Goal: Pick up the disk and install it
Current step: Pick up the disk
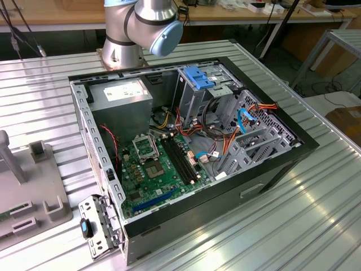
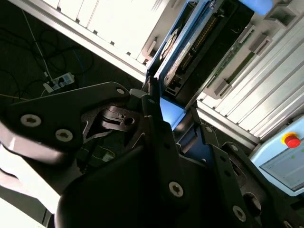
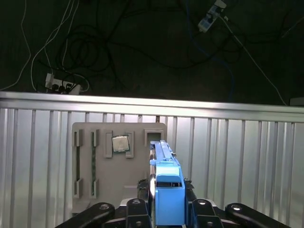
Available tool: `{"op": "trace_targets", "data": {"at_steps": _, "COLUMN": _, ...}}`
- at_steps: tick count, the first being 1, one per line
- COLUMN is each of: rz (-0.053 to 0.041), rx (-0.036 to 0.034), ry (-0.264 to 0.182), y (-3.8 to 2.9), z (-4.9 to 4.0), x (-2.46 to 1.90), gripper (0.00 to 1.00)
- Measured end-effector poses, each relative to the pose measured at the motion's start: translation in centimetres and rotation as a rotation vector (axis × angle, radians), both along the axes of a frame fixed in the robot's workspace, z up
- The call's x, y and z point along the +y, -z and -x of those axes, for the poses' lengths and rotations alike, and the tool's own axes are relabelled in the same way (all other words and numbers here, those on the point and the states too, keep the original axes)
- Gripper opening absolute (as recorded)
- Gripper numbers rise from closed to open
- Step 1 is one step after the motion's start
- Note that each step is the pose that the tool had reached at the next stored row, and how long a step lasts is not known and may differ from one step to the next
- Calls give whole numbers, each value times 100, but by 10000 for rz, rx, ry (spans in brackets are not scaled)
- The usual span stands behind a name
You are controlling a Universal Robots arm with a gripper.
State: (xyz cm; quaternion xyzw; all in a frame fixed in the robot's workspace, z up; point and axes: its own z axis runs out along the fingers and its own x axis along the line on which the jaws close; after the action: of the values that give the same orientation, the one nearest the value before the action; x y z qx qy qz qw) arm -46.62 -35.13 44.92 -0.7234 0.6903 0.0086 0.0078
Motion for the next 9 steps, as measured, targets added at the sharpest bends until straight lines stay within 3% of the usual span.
{"op": "trace_targets", "data": {"at_steps": 2, "rz": 0, "rx": -2, "ry": 0, "y": -55, "z": 0, "x": 0, "gripper": 37}}
{"op": "trace_targets", "data": {"at_steps": 9, "rz": 0, "rx": -2, "ry": 0, "y": -69, "z": 0, "x": 0, "gripper": 37}}
